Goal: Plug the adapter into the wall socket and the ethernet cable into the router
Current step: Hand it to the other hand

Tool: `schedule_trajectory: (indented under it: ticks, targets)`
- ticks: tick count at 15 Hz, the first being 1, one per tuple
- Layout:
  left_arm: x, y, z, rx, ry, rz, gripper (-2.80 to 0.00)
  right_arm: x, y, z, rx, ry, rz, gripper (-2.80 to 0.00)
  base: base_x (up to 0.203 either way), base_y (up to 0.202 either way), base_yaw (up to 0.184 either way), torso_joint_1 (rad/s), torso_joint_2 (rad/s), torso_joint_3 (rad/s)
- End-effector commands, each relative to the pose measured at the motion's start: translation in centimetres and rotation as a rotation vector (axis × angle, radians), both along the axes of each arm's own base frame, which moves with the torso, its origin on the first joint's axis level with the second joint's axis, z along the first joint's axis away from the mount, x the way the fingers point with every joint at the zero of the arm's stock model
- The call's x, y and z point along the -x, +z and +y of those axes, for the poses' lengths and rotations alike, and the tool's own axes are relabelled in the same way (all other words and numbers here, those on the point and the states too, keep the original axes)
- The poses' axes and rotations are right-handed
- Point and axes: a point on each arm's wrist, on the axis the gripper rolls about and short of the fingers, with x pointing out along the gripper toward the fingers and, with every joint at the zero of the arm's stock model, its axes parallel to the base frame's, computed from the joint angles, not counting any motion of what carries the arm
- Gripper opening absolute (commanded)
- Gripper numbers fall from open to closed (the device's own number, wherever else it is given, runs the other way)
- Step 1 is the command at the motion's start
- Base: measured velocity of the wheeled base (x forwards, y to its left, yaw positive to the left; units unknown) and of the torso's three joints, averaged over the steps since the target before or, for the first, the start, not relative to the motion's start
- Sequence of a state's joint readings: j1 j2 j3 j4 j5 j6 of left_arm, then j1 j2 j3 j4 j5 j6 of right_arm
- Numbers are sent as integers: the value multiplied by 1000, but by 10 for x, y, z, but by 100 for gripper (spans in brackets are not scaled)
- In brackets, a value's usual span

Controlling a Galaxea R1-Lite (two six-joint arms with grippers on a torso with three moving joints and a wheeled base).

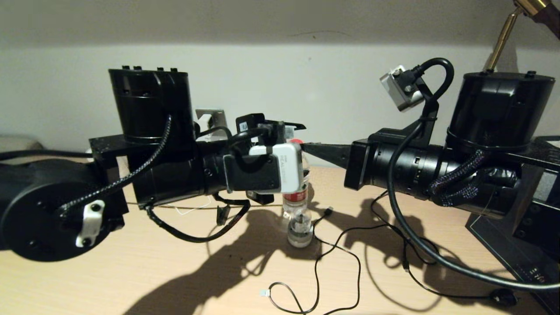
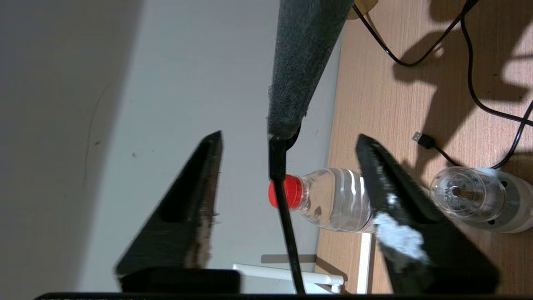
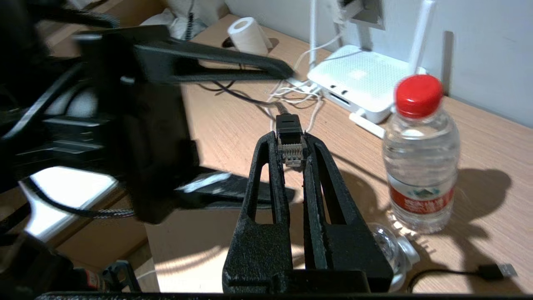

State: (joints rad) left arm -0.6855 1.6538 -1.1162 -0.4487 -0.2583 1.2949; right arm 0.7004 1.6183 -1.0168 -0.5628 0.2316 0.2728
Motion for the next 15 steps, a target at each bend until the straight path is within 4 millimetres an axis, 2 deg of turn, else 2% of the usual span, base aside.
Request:
schedule_trajectory:
  ticks: [1, 3, 5, 10, 12, 15]
  targets:
    - [7, 10, 11, 16, 12, -31, 0, 4, 2, -4, -28, -8, 24, -280, 0, 0, 0, 0, 0, 0]
    - [11, 15, 27, 27, 45, -43, 0, 5, 5, -5, -127, -16, 139, -280, 0, 0, 0, 0, 0, 0]
    - [9, 12, 32, 27, 20, -37, 0, 3, 11, -3, -249, -17, 273, -280, 0, 0, 0, 0, 0, 0]
    - [-15, 2, 42, 36, -86, -38, 0, -3, 35, 0, -424, -17, 500, -280, 0, 0, 0, 0, 0, 0]
    - [-24, 0, 42, 48, -139, -71, 0, -6, 42, 0, -464, -12, 647, -280, 0, 0, 0, 0, 0, 0]
    - [-40, 11, 30, 72, -225, -148, 0, -12, 47, -10, -528, 70, 821, -280, 0, 0, 0, 0, 0, 0]
